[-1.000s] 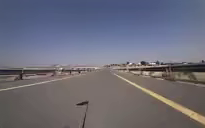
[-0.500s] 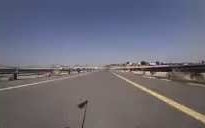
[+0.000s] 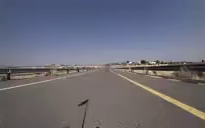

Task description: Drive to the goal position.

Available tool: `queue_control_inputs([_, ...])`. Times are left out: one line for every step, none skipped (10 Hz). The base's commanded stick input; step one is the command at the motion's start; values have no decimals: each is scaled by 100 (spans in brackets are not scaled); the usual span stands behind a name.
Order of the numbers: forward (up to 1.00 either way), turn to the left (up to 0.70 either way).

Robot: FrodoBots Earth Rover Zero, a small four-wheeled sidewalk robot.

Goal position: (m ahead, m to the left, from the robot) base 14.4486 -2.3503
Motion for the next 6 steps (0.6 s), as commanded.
queue_control_inputs([100,0])
queue_control_inputs([100,0])
queue_control_inputs([100,0])
queue_control_inputs([100,0])
queue_control_inputs([100,0])
queue_control_inputs([100,0])
